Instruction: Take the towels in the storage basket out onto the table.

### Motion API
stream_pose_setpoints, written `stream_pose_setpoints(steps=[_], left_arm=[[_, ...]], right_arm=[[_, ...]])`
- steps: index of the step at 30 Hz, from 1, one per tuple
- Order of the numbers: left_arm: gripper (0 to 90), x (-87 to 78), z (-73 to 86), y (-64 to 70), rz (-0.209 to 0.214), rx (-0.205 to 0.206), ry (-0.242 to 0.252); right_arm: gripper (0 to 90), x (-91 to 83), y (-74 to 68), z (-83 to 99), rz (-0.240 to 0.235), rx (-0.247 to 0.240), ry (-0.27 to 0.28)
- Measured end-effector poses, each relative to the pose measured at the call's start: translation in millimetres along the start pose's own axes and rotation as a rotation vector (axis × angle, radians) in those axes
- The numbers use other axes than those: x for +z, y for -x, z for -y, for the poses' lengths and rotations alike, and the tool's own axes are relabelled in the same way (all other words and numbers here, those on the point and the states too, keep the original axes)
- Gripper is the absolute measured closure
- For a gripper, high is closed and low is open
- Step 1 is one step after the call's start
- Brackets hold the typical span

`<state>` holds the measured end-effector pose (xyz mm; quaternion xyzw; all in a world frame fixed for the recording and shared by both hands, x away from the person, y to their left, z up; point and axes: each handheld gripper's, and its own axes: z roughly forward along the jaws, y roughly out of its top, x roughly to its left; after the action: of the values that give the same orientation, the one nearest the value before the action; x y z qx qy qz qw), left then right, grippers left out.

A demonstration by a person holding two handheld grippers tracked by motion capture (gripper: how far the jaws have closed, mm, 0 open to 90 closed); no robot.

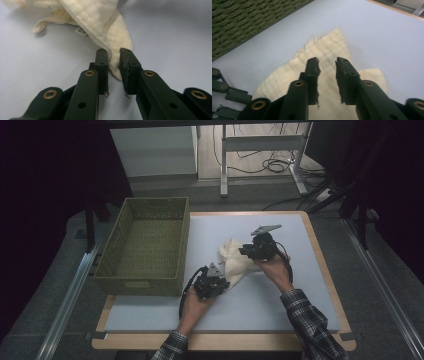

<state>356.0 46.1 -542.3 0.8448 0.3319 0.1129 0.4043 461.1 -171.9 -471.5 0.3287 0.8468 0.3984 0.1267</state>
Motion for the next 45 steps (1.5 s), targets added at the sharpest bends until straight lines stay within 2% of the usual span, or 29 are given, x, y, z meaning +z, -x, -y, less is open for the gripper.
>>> stream_pose_setpoints(steps=[2,5,10,13,18,23,25,27,28,30,31,33,35,36,38,40,43,45], left_arm=[[75.4,-0.1,-0.1,-0.3,0.0,-0.004,-0.001],[73.3,0.0,-0.1,-0.4,0.0,-0.01,0.002],[74.6,-0.1,0.0,-1.2,0.001,-0.017,0.0],[76.9,0.0,-0.1,-0.8,0.003,-0.012,0.0],[75.9,0.1,-0.1,-0.7,0.002,-0.012,0.0],[61.2,0.2,-0.1,-1.0,-0.007,-0.023,0.001],[60.9,0.2,-0.1,-0.7,-0.009,-0.022,0.0],[61.2,0.2,-0.1,-0.7,-0.011,-0.023,0.0],[61.9,0.2,-0.1,-0.6,-0.015,-0.023,0.0],[66.1,0.1,-0.2,-0.7,-0.016,-0.025,0.0],[70.1,0.0,-0.2,-0.9,-0.009,-0.023,0.0],[79.1,-0.2,-0.2,-0.8,0.013,-0.011,0.001],[85.0,-1.3,0.0,0.4,0.017,0.001,0.011],[86.1,-2.6,0.2,0.1,0.033,-0.005,0.027],[86.6,-7.1,-0.9,-2.3,0.085,-0.049,0.076],[86.8,-15.7,-8.3,-1.1,0.112,-0.064,0.124],[86.8,-35.7,-31.2,2.2,0.097,-0.031,0.187],[86.8,-46.9,-48.4,0.4,0.062,-0.04,0.217]], right_arm=[[62.2,-0.8,2.5,3.6,0.009,0.007,0.004],[55.2,-1.2,4.5,10.4,-0.022,0.045,0.01],[54.3,-4.6,-2.9,20.3,-0.037,0.021,0.0],[54.2,-11.8,-3.9,25.0,-0.005,-0.014,-0.009],[49.6,-28.9,12.0,39.1,0.033,0.019,-0.002],[41.8,-40.7,27.7,60.7,0.054,0.058,-0.012],[41.4,-39.6,32.6,69.5,0.05,0.074,-0.019],[42.2,-35.6,35.2,75.7,0.048,0.082,-0.027],[45.3,-32.3,35.8,77.6,0.053,0.082,-0.032],[59.1,-26.2,35.2,80.0,0.07,0.074,-0.046],[69.7,-24.1,34.5,80.3,0.074,0.069,-0.045],[83.4,-22.9,33.2,79.2,0.055,0.067,-0.033],[85.7,-27.0,31.1,74.5,0.054,0.063,-0.022],[86.0,-31.3,30.4,71.1,0.051,0.064,-0.021],[86.3,-44.6,29.0,63.1,0.057,0.06,-0.006],[86.3,-63.1,28.0,53.5,0.068,0.053,0.021],[86.1,-93.6,27.3,34.1,0.111,0.03,0.059],[83.9,-108.7,30.1,17.8,0.139,0.035,0.095]])
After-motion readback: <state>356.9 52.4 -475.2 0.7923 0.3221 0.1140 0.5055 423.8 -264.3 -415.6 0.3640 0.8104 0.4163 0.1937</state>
